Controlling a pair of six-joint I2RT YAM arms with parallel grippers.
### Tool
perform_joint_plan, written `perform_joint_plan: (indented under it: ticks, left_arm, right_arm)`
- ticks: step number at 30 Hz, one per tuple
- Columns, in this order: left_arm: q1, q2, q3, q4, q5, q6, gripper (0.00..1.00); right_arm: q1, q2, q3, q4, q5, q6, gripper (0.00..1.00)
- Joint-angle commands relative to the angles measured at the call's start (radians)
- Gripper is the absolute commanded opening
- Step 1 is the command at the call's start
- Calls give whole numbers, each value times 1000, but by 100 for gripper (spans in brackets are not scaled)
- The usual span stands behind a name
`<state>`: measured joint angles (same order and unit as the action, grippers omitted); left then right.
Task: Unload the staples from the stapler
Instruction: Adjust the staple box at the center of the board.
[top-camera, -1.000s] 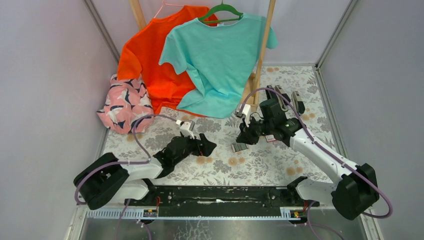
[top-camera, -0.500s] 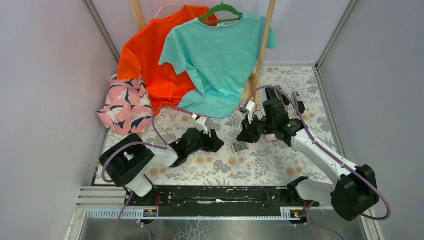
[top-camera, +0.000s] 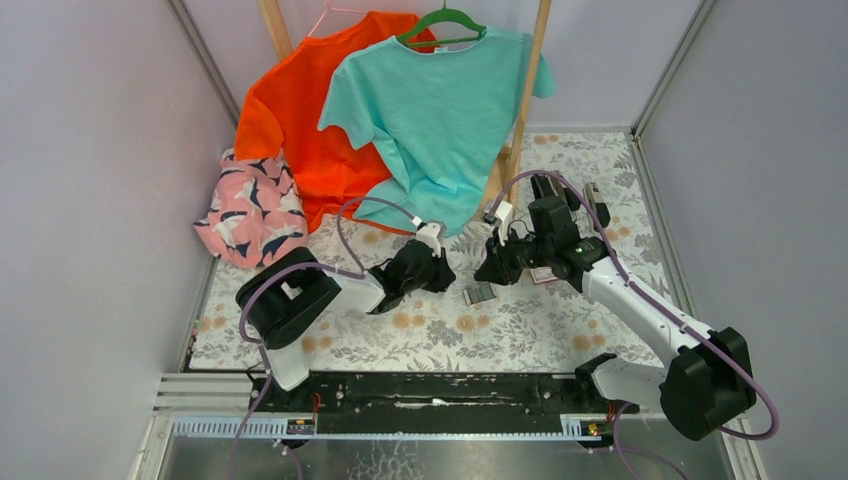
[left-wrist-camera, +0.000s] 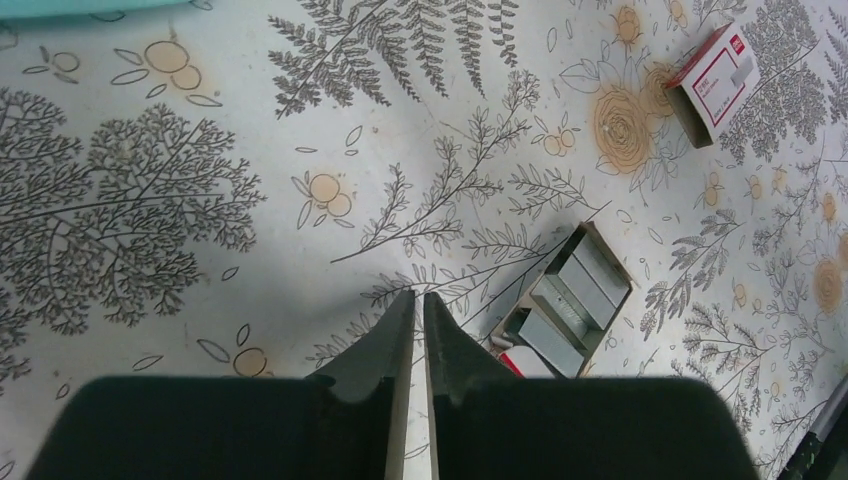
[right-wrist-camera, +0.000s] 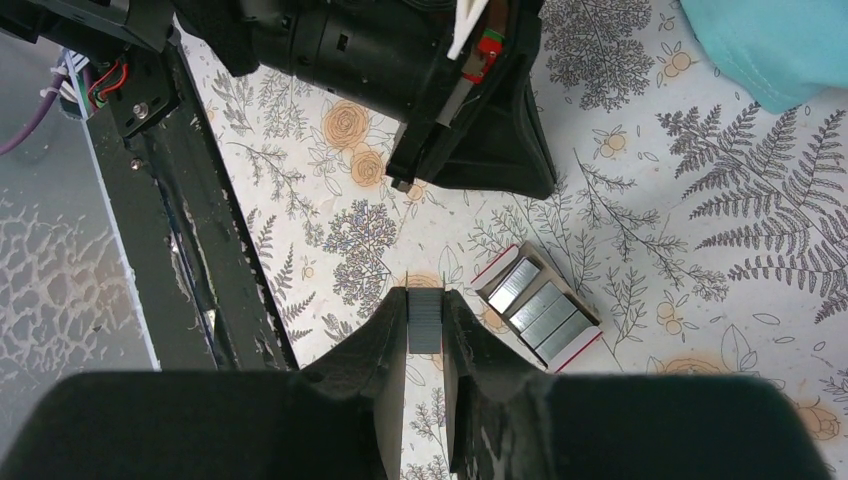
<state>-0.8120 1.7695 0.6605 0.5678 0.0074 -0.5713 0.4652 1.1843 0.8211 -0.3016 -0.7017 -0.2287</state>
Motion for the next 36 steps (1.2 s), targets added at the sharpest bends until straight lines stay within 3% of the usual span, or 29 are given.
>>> perform_joint_plan:
  ticks: [1,8,17,23,31,36]
  left_arm:
    - [-24,27,58,-72,13,49,13]
    - [-52,86,81,-35,114,32,11]
    - [-80,54,29,10,135,-3,11]
    - [-92,26,-1,47,104,-21,11]
    - [-91,-235,-217,129,-103,-23,16]
    - [-90,-427,-320,108,-152,-13,18]
  right_arm:
    - [-11,0,0,28,-31,16,14]
    - [-29,6,-26,56,-18,63,14]
    - [-32,41,-37,79,121,125,14]
    - [-33,68,-53,64,176,80,13]
    - [2,146,-49,67,227,12,13]
    - [67,168,-47,72,307,-24,13]
